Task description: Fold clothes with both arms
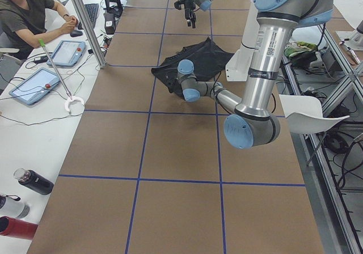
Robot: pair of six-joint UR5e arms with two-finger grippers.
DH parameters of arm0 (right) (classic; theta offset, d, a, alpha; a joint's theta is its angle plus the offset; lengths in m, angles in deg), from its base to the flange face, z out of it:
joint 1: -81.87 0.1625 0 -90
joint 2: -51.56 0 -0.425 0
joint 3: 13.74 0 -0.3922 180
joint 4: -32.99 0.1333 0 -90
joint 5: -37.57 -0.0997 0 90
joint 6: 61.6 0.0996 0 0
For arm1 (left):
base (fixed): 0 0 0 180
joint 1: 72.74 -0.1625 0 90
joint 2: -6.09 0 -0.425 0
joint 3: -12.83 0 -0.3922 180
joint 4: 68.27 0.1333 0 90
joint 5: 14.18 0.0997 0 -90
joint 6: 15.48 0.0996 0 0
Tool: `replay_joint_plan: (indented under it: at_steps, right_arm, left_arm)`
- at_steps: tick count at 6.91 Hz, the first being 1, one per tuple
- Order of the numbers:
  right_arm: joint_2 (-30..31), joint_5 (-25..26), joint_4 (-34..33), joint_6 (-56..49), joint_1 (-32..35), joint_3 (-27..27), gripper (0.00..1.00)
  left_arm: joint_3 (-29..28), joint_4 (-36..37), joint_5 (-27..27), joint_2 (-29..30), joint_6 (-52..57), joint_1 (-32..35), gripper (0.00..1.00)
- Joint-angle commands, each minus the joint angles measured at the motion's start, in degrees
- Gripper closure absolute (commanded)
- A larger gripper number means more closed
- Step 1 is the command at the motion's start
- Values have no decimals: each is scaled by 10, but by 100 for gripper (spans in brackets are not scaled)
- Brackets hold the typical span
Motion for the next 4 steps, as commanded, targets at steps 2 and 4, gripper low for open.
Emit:
replay_joint_plan:
  at_steps: [2,4]
  right_arm:
    - [1,-2,0,0,0,2,0]
    - [1,-2,0,0,1,2,0]
  left_arm:
    - [-3,1,0,6,0,-1,37]
    - [-10,2,-1,15,0,-1,84]
